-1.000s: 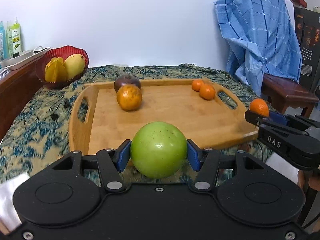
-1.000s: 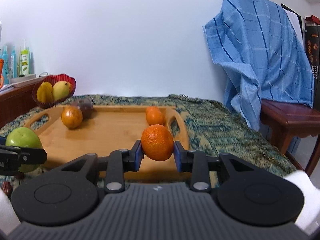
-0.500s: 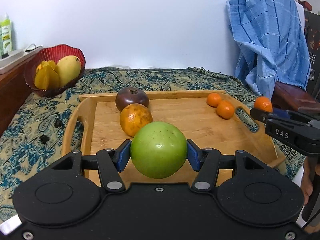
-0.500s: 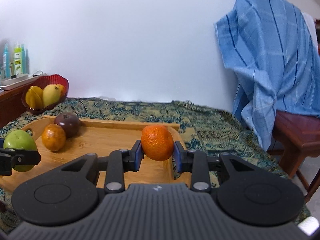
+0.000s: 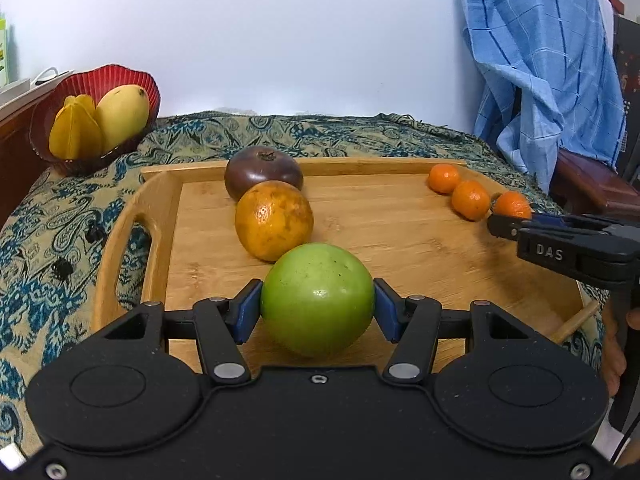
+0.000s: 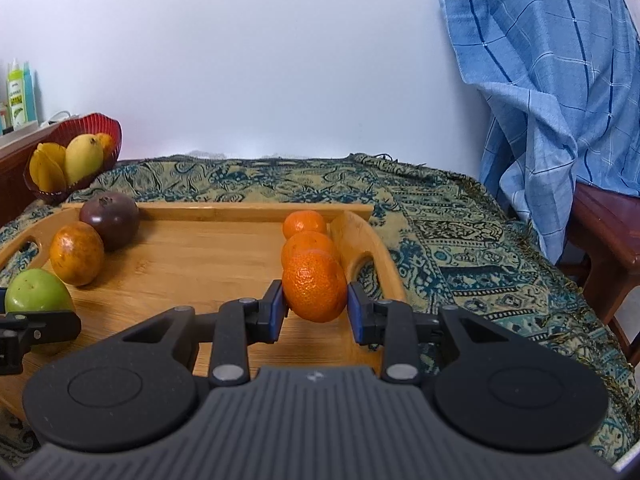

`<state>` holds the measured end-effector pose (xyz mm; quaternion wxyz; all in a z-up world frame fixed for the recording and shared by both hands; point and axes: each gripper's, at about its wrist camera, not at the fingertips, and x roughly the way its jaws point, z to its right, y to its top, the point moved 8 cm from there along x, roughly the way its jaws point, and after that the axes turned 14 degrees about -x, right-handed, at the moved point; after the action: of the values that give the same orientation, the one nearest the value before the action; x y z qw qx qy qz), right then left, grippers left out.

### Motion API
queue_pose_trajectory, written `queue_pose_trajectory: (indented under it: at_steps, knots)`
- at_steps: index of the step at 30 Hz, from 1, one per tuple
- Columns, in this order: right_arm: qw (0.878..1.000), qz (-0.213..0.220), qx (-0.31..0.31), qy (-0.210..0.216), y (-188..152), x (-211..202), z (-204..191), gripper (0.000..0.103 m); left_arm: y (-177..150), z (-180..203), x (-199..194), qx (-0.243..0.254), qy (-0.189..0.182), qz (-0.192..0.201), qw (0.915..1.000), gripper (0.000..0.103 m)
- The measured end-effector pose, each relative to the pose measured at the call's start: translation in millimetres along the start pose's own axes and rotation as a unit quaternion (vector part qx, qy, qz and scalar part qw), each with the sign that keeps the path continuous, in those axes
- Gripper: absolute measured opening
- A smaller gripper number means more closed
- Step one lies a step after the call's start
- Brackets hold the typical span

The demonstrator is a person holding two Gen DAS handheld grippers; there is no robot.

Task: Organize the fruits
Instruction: 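Lower apple beside the large orange while the right sets mandarin by mandarins, open both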

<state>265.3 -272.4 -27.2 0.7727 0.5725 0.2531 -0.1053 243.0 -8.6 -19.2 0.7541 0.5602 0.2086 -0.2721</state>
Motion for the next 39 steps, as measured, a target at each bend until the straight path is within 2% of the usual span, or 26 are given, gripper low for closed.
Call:
queue_pose_trajectory:
  at_steps: [23,36,39]
  knots:
    - [0.999,-0.028,0.006,-0.015,2,20,3,0.038,13,-5,14,-0.010,-0.007,0.005,0.9999,0.056]
    - [0.999,-0.037,0.005,-0.003,-2,21,-7,0.039,10,-9,13,-0.018,-0.010,-0.004,0.9998,0.056]
    - [0.999,-0.038,0.007,-0.002,-2,21,-7,0.046,9,-9,13,-0.020,-0.011,-0.005,0.9997,0.056]
